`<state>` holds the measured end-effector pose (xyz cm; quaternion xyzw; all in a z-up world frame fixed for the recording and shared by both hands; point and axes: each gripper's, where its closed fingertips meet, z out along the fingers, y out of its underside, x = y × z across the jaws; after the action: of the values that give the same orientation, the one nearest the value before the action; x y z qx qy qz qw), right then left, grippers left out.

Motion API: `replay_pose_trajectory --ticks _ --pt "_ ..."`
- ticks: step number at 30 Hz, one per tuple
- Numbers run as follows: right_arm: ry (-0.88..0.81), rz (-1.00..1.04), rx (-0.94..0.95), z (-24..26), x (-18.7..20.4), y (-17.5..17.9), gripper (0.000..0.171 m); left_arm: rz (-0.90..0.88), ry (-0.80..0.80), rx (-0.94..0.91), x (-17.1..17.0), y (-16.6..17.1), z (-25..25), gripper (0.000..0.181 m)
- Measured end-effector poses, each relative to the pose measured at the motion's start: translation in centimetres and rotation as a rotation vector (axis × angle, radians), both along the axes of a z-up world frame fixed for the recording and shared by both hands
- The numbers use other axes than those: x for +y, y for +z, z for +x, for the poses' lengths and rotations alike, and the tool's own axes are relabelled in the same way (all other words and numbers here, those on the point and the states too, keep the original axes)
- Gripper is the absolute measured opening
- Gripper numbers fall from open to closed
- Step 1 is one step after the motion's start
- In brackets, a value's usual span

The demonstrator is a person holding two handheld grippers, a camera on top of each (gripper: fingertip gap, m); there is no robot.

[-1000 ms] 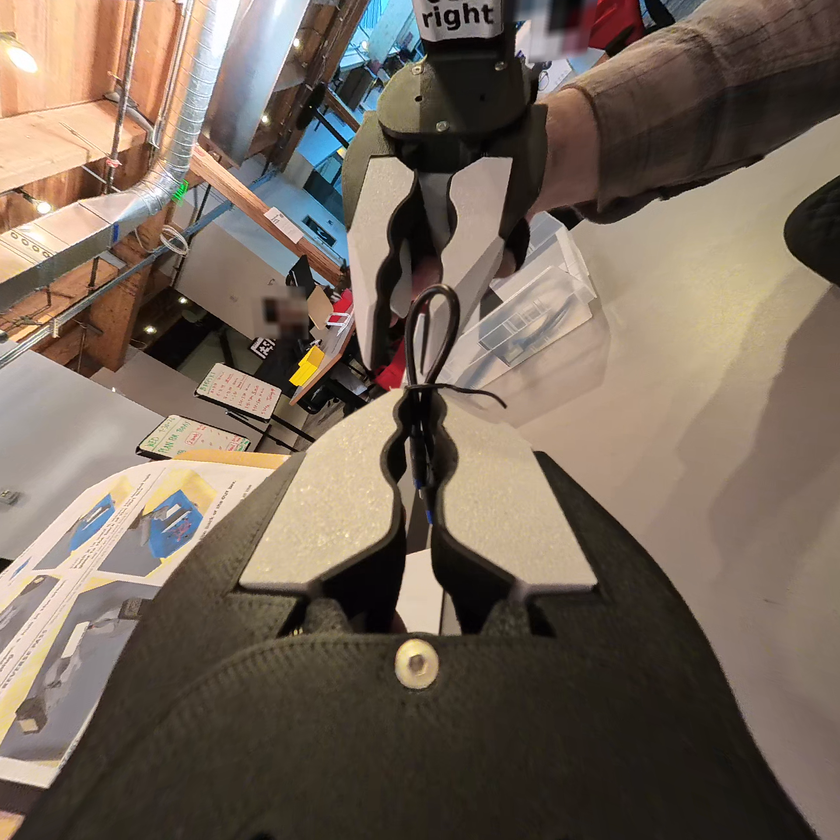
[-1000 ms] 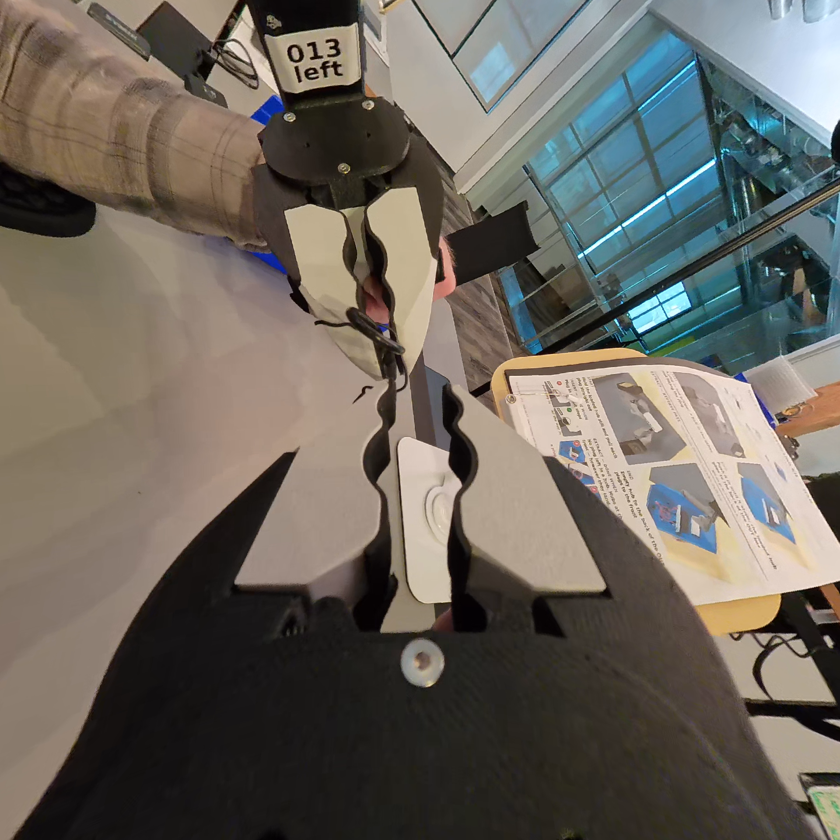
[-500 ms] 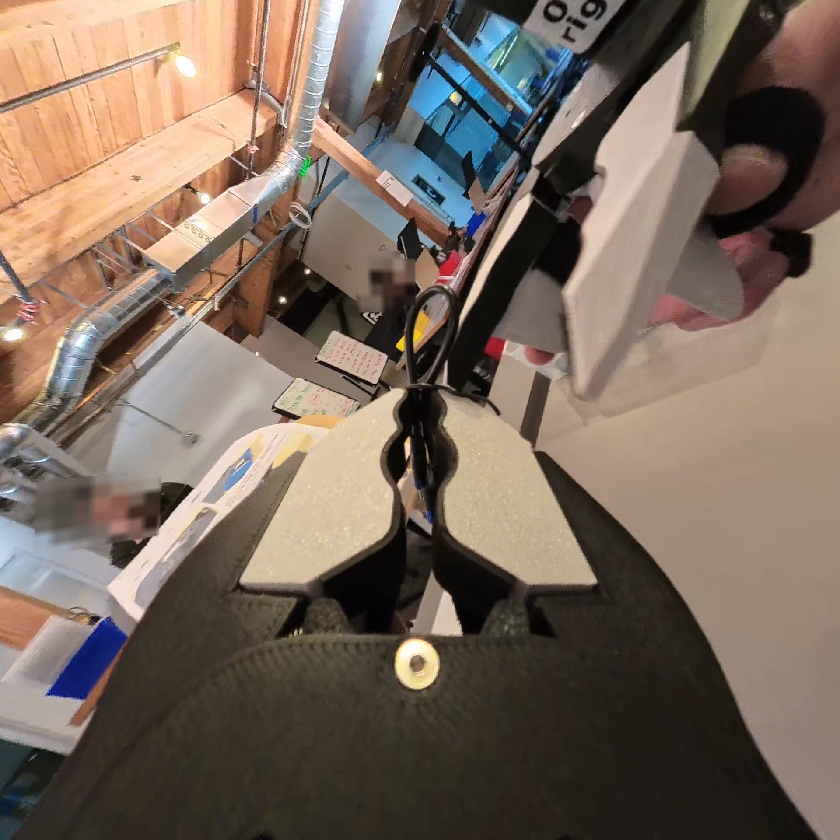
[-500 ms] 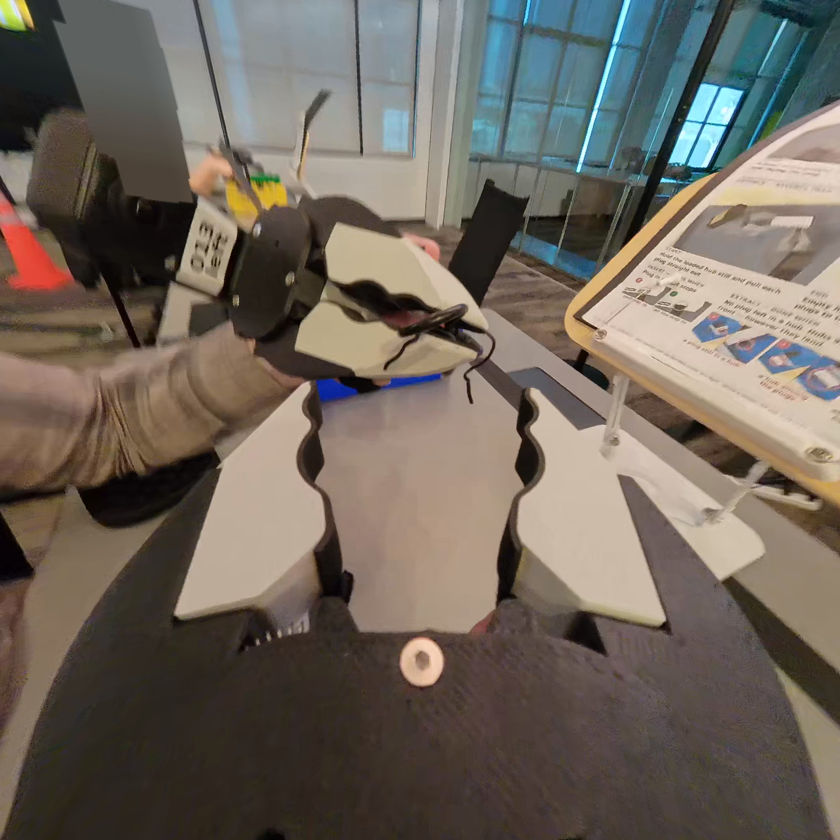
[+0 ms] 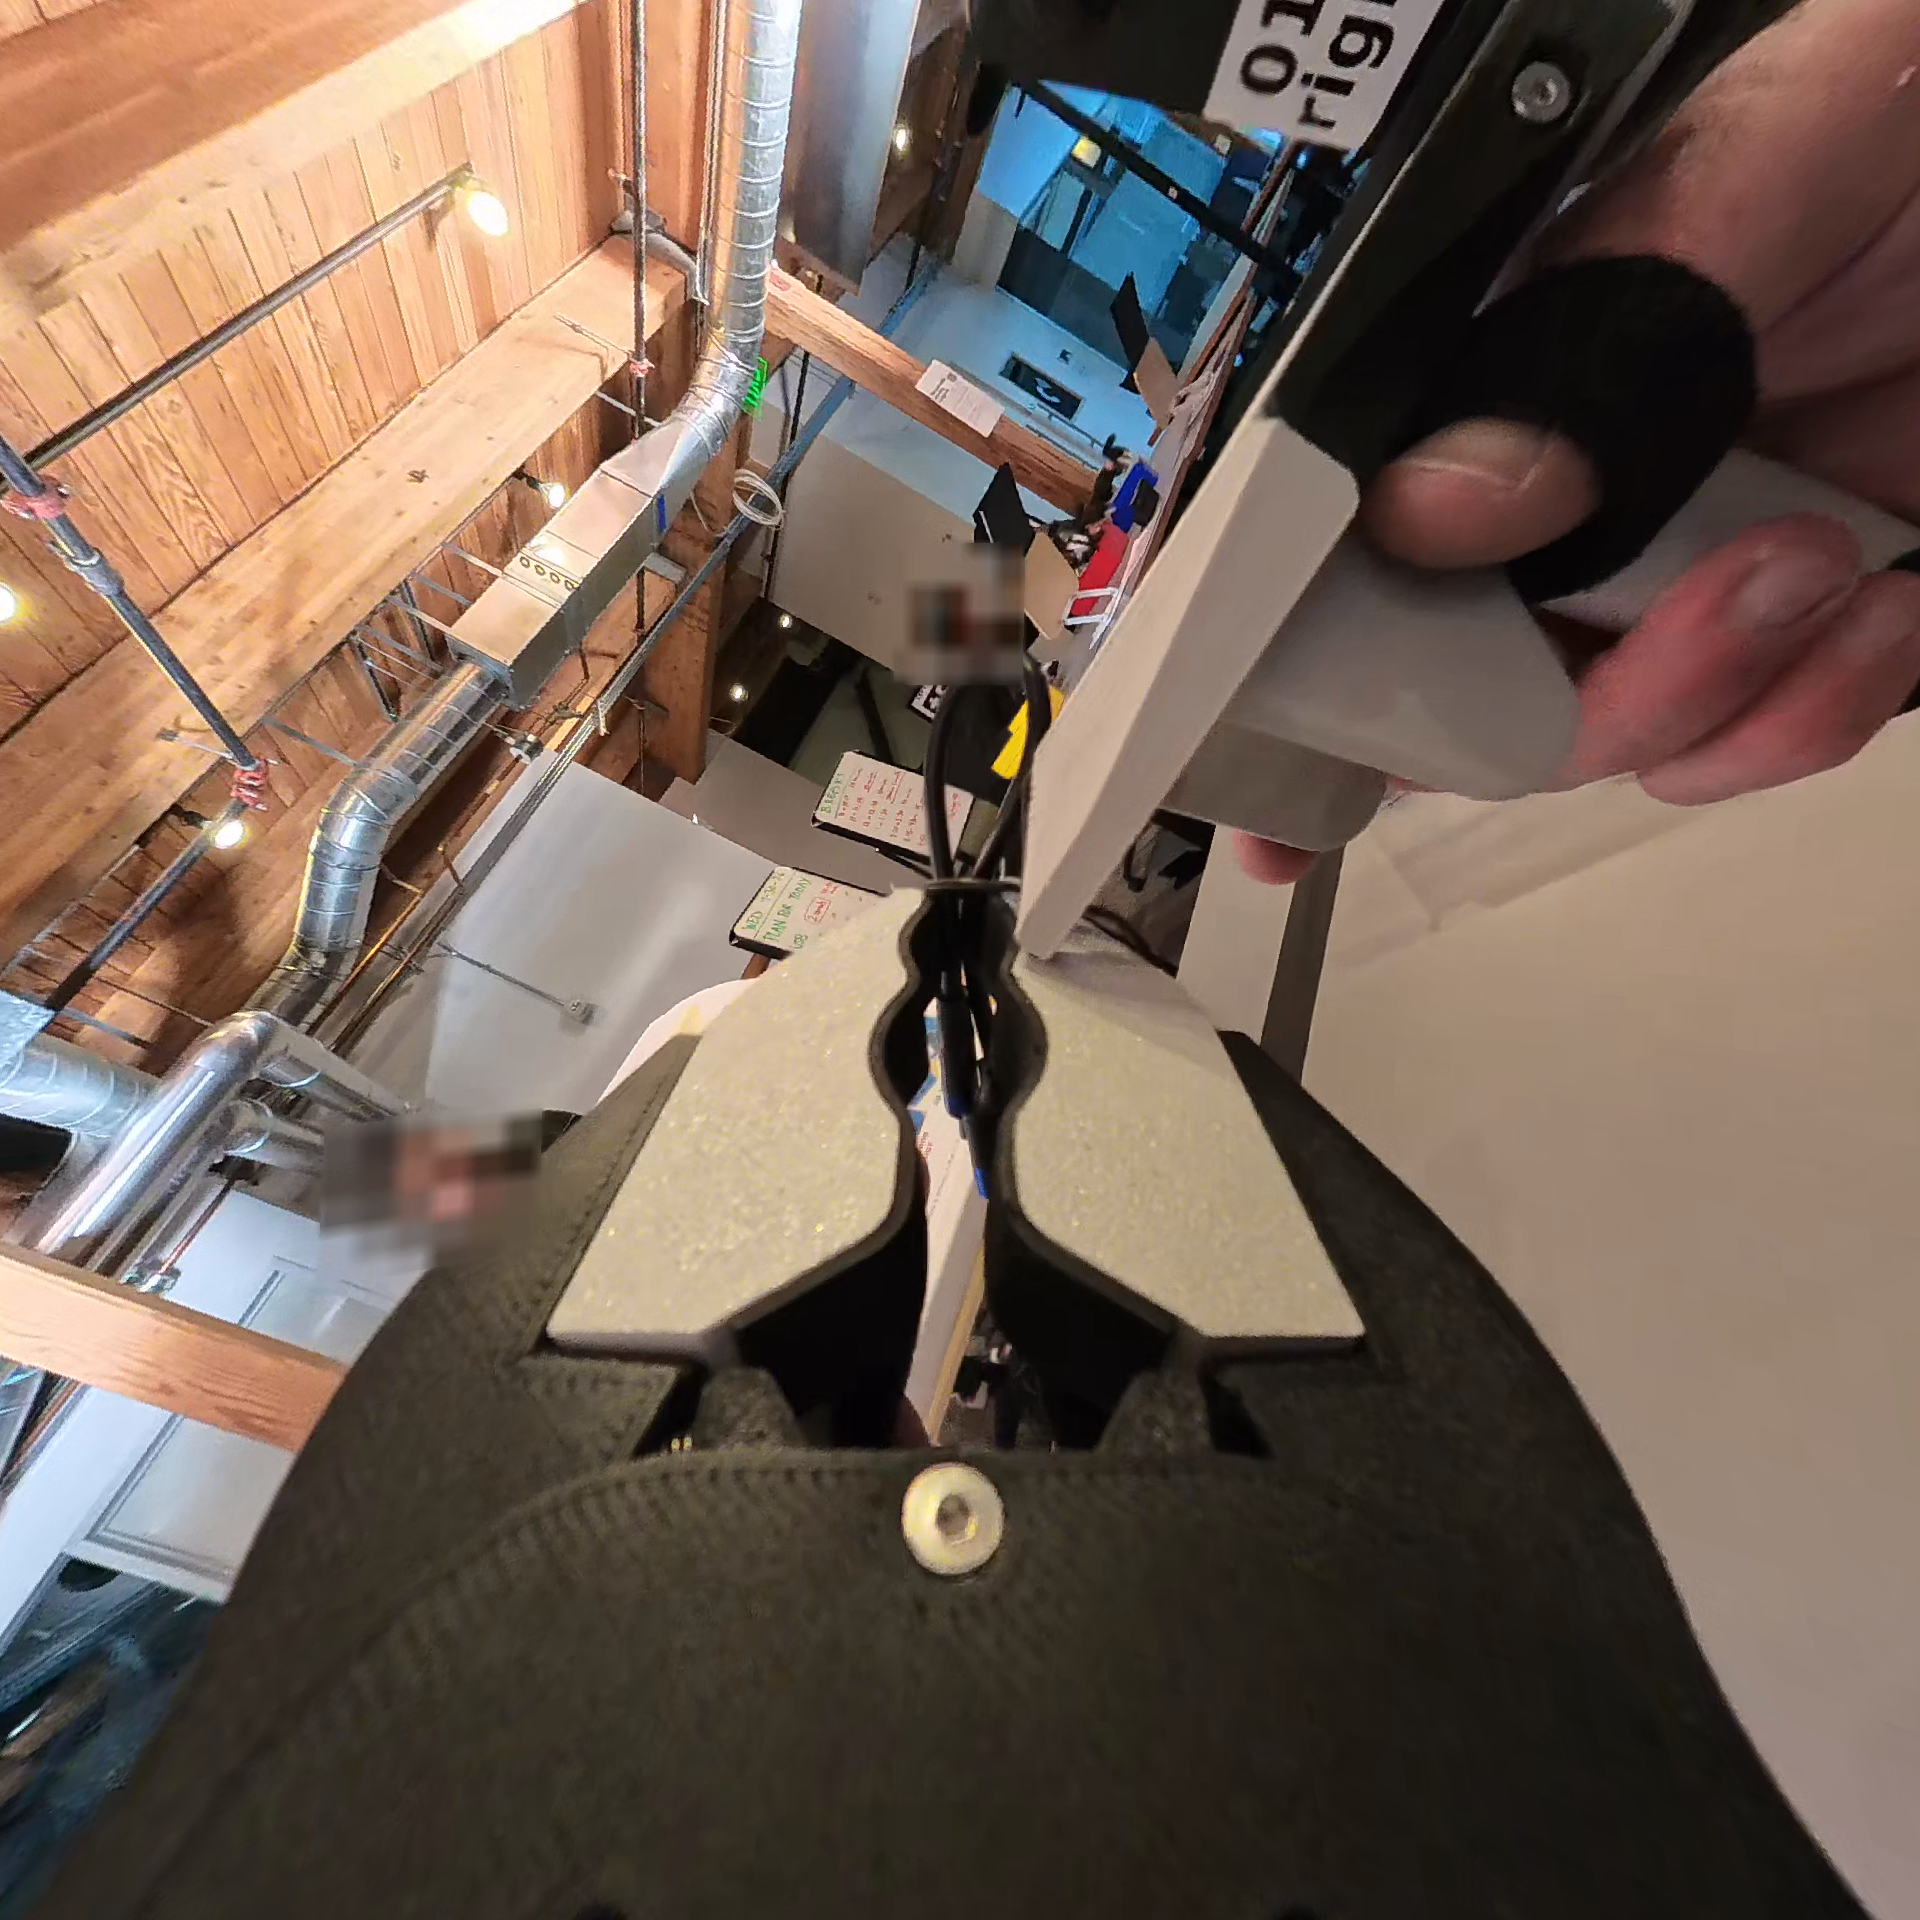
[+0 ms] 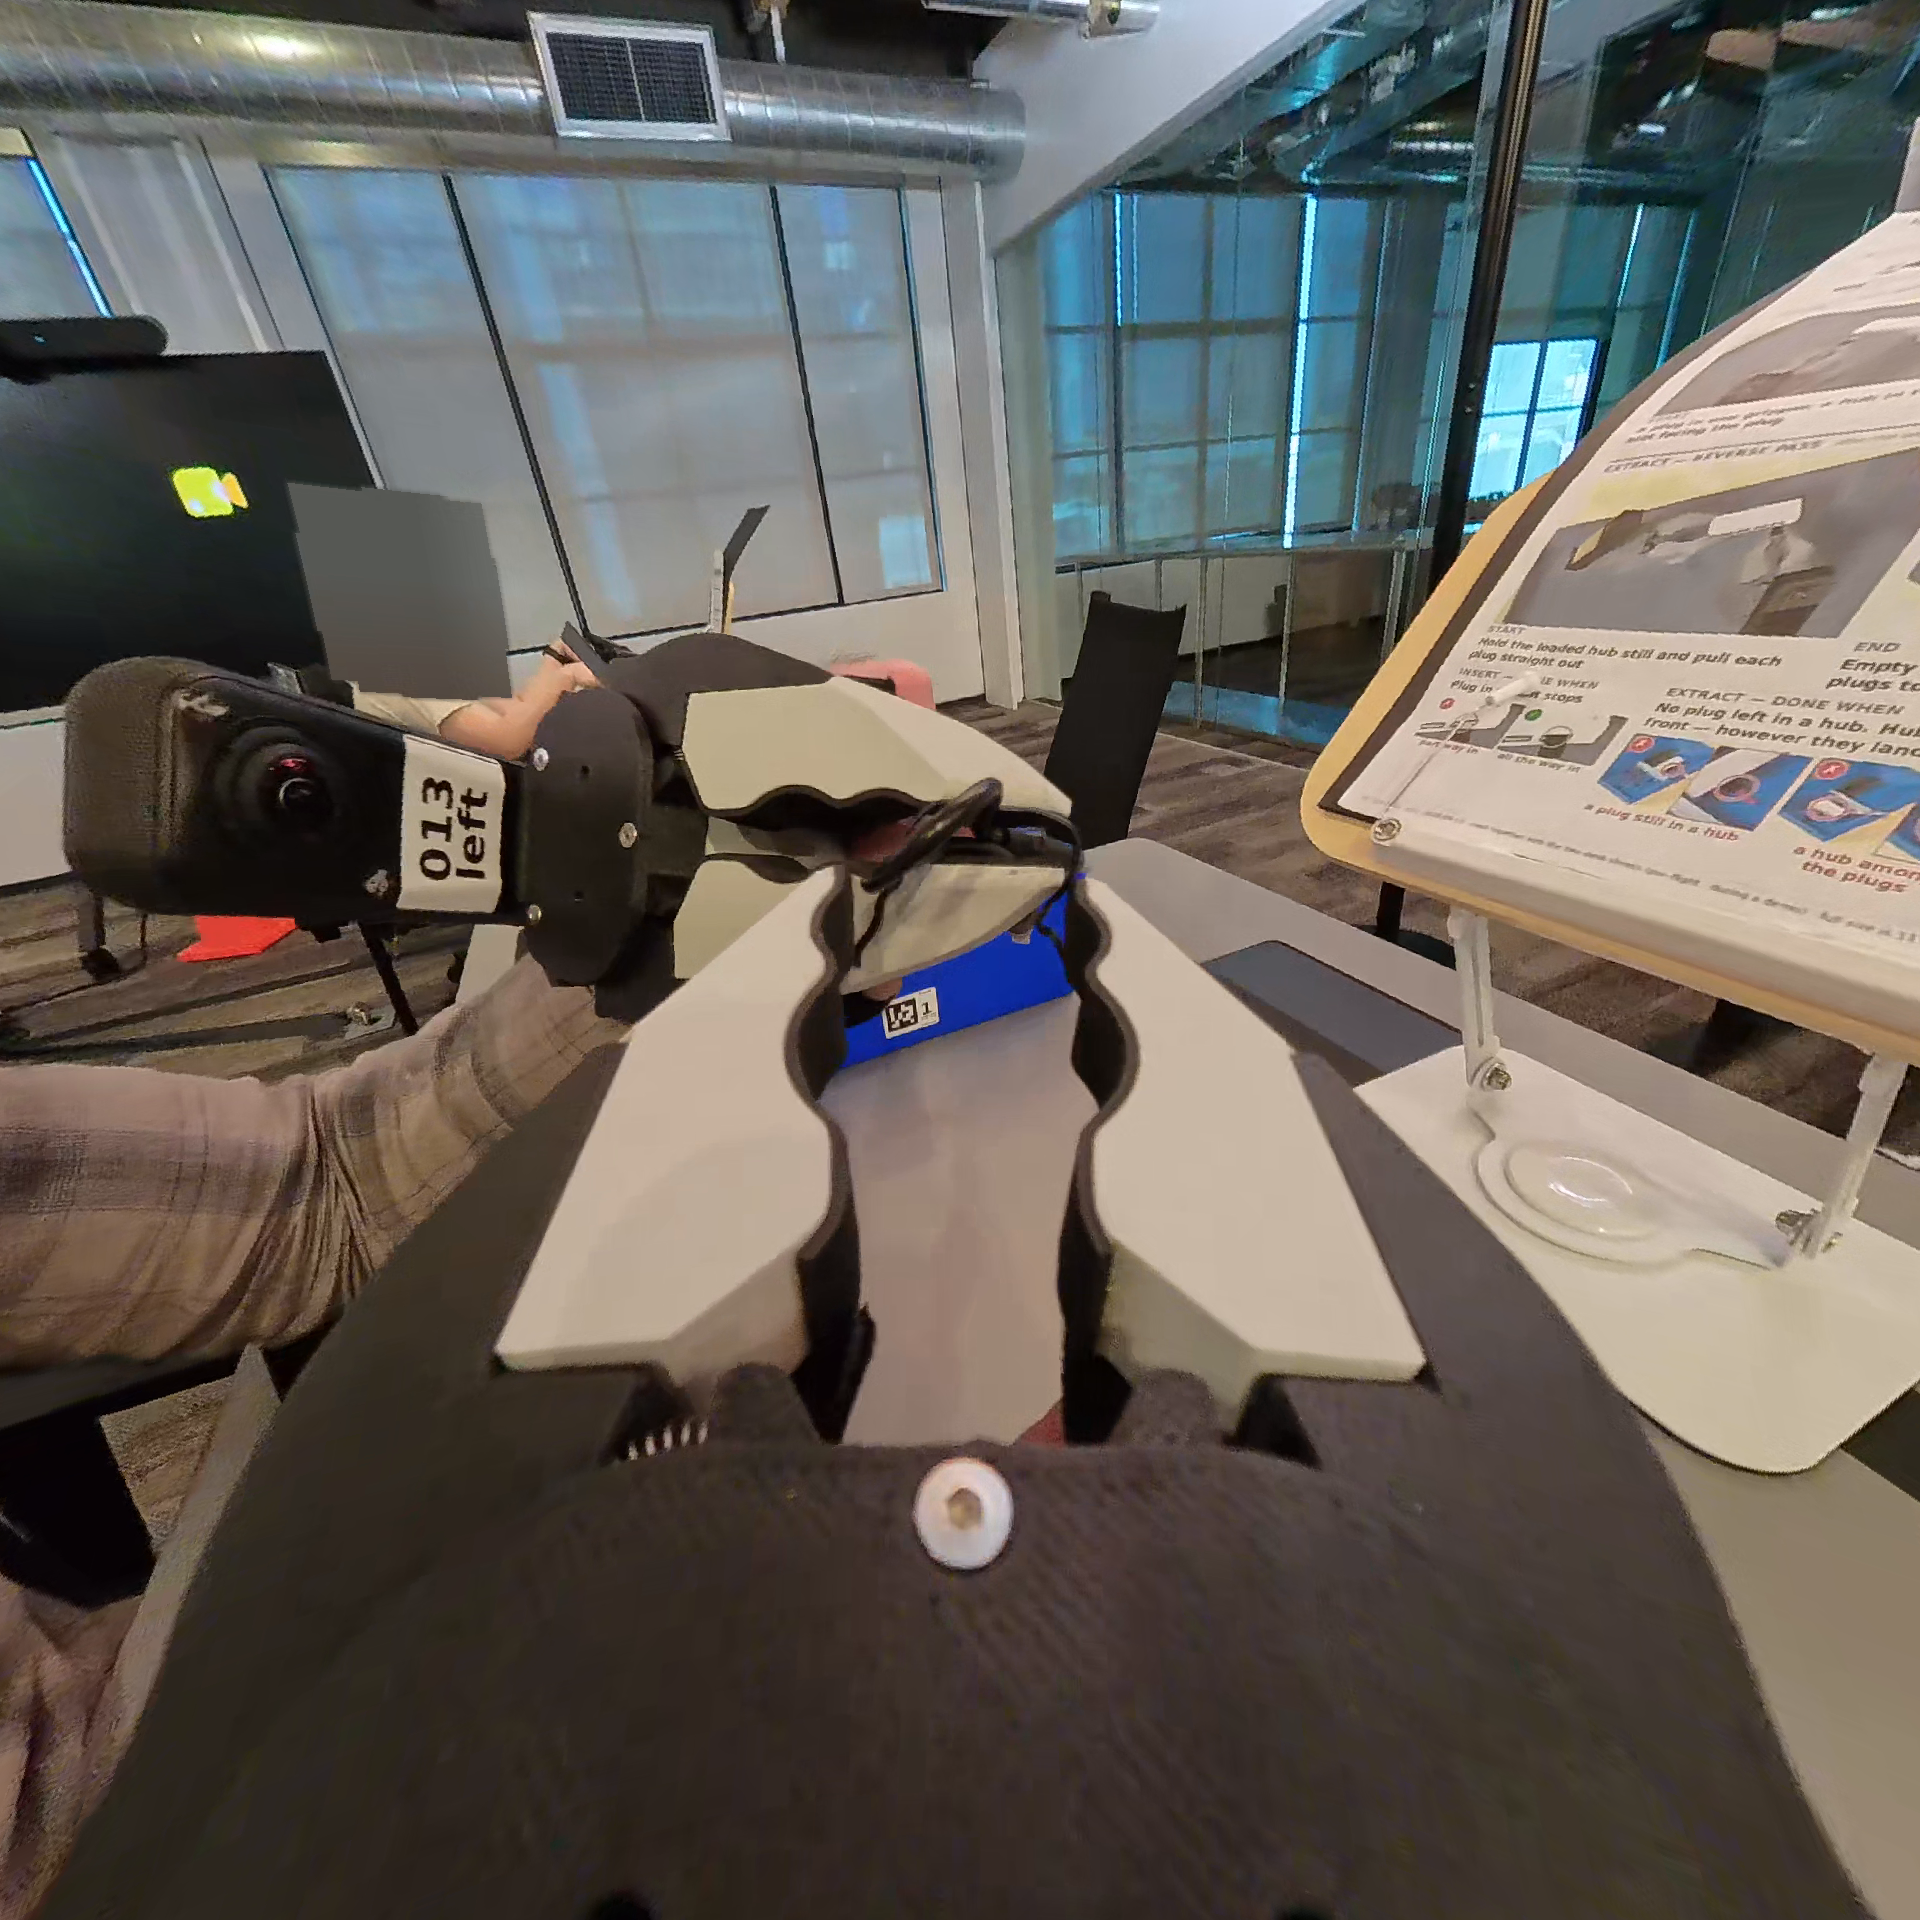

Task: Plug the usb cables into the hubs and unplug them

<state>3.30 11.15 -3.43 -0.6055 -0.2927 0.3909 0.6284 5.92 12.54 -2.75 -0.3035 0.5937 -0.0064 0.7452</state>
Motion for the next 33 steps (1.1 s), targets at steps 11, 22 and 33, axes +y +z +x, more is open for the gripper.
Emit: replay_pose_trajectory --ticks 11,22,33 --pt "0.041 0.023 0.064 0.6 -0.7 0.4 0.023 0.008 -0.026 -0.027 -0.7 0.5 0.0 0.007" --pt "0.079 0.055 0.117 1.0 -1.4 1.1 0.01 0.032 -0.035 -0.066 -1.4 1.3 -0.2 0.007" --pt "0.075 0.115 0.086 1.1 -2.1 1.3 0.0 0.002 -0.084 -0.091 -2.1 1.6 -0.2 0.007"
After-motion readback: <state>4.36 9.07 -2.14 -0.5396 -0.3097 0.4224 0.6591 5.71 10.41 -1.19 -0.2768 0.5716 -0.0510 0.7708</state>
